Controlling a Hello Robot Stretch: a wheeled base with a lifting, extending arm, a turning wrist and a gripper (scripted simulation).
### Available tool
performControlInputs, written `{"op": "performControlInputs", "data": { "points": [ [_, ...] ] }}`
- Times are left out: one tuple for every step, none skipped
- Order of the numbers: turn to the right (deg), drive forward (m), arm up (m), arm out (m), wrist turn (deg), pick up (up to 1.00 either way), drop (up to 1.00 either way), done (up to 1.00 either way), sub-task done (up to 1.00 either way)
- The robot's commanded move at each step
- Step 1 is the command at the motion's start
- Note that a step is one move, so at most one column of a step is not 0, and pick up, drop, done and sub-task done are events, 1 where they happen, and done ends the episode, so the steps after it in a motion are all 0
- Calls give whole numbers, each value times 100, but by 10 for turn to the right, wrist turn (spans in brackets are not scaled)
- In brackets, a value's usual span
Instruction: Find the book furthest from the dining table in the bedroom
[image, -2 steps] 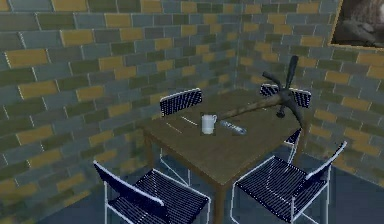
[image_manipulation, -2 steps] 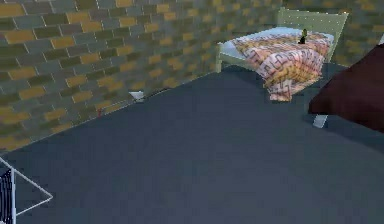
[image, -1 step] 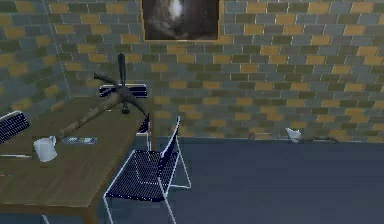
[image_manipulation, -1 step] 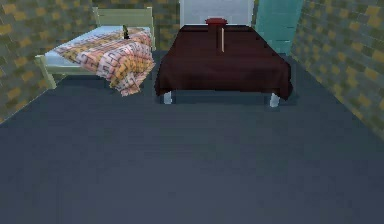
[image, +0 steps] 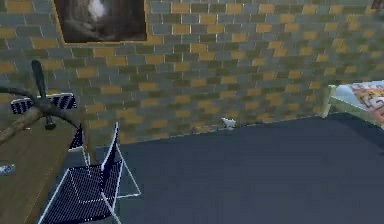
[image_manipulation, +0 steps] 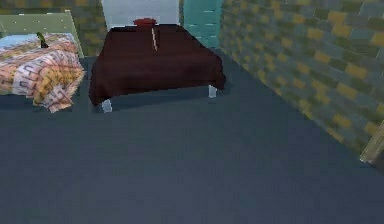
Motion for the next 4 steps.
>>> {"op": "performControlInputs", "data": {
  "points": [
    [0, 80, 0, 0, 0, 0, 0, 0, 0],
    [-120, 0, 0, 0, 0, 0, 0, 0, 0],
    [0, 80, 0, 0, 0, 0, 0, 0, 0],
    [-450, 0, 0, 0, 0, 0, 0, 0, 0]
  ]
}}
